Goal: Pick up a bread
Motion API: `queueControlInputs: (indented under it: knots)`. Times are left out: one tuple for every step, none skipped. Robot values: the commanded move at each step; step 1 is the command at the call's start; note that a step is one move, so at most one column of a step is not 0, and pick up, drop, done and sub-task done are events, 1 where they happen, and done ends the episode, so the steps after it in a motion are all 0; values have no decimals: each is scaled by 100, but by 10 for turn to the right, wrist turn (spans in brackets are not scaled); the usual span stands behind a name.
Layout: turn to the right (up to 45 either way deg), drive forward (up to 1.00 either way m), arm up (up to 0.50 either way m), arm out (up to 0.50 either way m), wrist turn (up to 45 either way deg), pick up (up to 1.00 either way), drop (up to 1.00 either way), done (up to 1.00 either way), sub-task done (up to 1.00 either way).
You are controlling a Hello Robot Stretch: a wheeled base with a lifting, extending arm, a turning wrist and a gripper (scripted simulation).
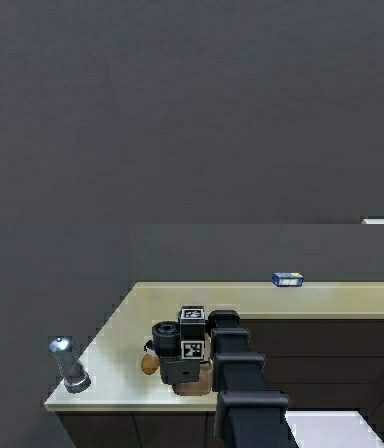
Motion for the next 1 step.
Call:
queueControlInputs:
  knots:
    - [0,0,-8,0,0,0,0,0,0]
